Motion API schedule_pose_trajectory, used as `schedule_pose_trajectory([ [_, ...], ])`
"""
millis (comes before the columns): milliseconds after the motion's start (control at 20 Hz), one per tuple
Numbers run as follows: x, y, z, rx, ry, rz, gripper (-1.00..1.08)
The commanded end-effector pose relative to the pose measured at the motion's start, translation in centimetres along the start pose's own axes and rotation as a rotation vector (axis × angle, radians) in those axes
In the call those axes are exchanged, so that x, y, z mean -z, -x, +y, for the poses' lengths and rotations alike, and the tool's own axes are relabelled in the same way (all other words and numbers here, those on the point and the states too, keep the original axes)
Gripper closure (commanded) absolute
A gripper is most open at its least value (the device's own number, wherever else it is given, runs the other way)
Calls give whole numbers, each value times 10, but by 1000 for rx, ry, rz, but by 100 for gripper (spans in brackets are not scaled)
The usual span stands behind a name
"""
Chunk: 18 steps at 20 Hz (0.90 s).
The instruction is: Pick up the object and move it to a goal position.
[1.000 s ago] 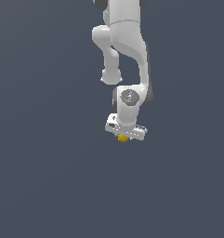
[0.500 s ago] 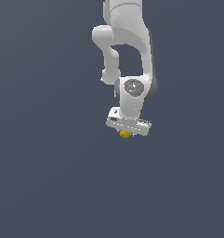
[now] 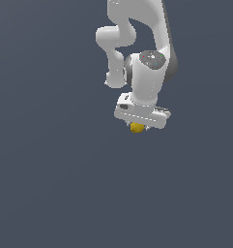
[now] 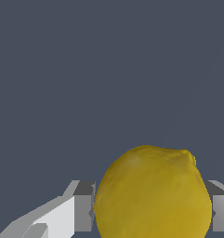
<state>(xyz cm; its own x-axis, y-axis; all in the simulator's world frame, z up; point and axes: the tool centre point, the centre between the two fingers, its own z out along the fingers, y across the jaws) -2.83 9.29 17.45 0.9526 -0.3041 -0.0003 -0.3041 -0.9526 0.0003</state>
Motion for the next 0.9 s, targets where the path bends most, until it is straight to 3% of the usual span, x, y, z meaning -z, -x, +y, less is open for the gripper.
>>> schedule_pose_trajectory([
  [0,30,1,-5,0,0,1,108],
  [850,203,3,-39,0,0,1,108],
])
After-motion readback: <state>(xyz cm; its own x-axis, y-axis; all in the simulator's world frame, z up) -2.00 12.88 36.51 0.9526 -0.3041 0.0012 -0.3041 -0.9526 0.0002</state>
